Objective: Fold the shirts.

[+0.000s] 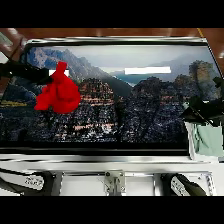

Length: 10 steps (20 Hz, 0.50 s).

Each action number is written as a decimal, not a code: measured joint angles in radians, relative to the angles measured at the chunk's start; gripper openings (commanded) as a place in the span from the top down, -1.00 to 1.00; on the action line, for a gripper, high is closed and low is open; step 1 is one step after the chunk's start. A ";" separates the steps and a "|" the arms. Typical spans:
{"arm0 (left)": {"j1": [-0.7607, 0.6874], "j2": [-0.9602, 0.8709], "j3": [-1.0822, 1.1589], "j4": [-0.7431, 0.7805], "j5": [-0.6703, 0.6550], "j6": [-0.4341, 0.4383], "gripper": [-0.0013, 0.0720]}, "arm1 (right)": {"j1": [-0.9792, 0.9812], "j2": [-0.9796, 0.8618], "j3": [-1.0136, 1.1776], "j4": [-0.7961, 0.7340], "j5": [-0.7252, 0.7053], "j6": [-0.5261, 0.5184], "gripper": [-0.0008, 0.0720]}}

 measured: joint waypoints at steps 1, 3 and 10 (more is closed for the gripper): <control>-0.027 0.053 0.000 -0.011 -0.013 0.002 0.83 | 0.000 0.000 0.000 -0.002 -0.020 -0.019 -0.29; -0.108 0.159 0.000 -0.035 -0.031 -0.004 0.82 | 0.000 0.000 0.000 -0.009 -0.052 -0.071 -0.29; -0.507 0.289 -0.033 -0.017 0.045 -0.138 0.82 | 0.000 0.000 0.000 -0.101 -0.096 -0.208 -0.29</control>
